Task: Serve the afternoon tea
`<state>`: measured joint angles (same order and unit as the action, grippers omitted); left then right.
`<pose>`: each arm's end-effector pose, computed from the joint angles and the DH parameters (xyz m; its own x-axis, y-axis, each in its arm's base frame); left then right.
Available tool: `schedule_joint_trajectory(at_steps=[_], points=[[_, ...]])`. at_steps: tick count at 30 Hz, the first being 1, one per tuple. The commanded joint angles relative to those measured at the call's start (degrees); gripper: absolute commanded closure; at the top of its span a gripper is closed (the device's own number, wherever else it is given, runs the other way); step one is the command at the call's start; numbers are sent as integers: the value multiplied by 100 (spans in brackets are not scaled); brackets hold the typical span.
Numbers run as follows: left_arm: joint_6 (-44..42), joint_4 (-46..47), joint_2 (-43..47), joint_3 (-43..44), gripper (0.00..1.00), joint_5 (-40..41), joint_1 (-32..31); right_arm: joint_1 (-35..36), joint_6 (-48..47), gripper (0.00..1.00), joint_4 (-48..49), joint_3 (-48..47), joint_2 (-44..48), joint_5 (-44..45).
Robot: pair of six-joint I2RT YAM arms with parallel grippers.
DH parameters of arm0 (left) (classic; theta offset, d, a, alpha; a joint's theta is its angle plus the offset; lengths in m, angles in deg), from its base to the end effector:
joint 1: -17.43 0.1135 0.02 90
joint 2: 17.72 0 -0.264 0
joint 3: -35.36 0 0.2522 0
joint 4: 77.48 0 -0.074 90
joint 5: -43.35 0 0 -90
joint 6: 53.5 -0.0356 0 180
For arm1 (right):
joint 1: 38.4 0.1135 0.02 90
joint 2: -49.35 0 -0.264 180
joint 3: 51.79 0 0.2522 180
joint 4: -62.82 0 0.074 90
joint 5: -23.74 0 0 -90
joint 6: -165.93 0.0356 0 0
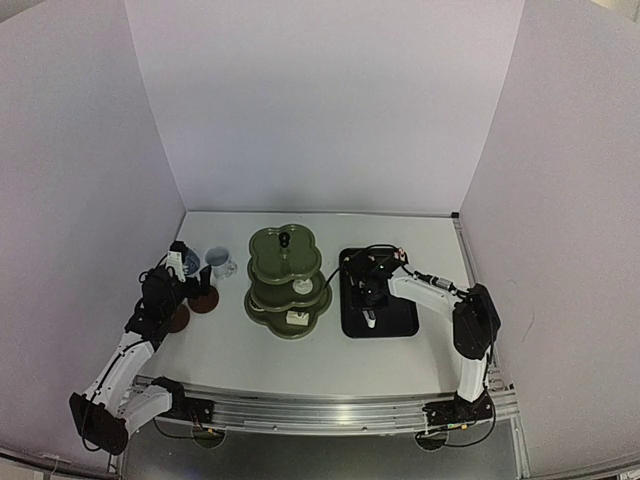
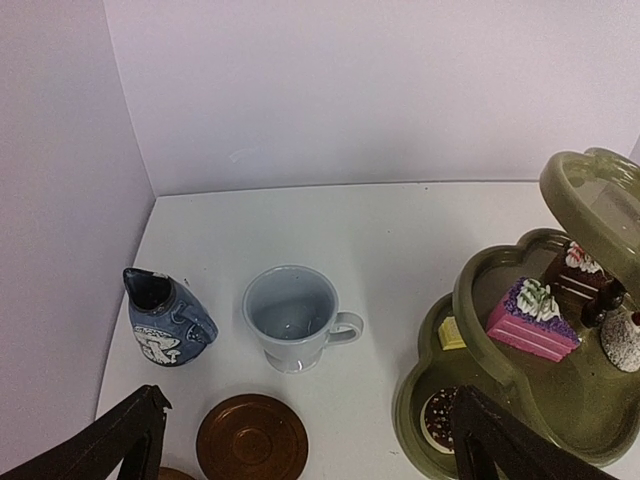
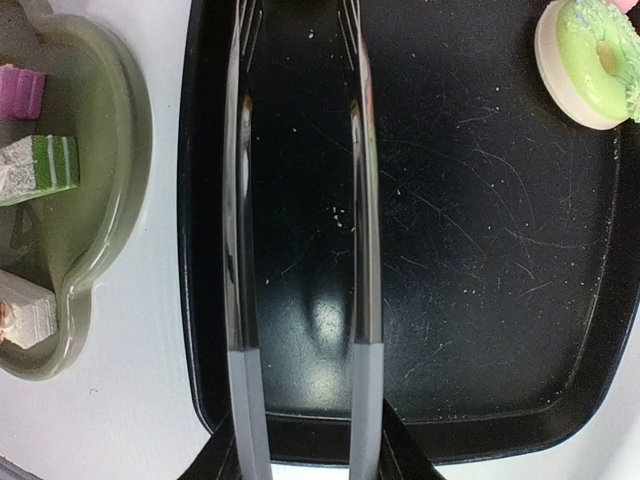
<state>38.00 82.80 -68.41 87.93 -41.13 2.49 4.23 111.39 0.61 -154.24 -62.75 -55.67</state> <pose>0.2028 -0.0506 0.2925 -0.3003 0.0532 -0.9524 0.1603 0.9871 0.0045 0.3001 0.2674 0.2123 -0.9313 -0.0822 -0.3549 -0.1023 0.9940 0.0384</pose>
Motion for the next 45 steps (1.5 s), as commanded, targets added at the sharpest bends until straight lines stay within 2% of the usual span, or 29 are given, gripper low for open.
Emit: schedule_joint_trajectory(at_steps=[1,18,35,37,41,45], points=[[-45,202,32,-42,0,-82,21,-26,5,65,102,-78,-32,79],[-74,215,102,-114,0,-32,22,-26,-268,65,161,-514,-336,-84],[-79,257,128,-177,0,-36,17,-35,12,64,195,-879,-708,213],[-79,251,130,-177,0,-30,26,-36,41,69,195,-882,-732,262],[-74,243,138,-172,1,-26,22,-36,54,91,195,-858,-675,253],[-71,253,133,-172,1,-26,23,-36,-17,100,186,-730,-342,224]])
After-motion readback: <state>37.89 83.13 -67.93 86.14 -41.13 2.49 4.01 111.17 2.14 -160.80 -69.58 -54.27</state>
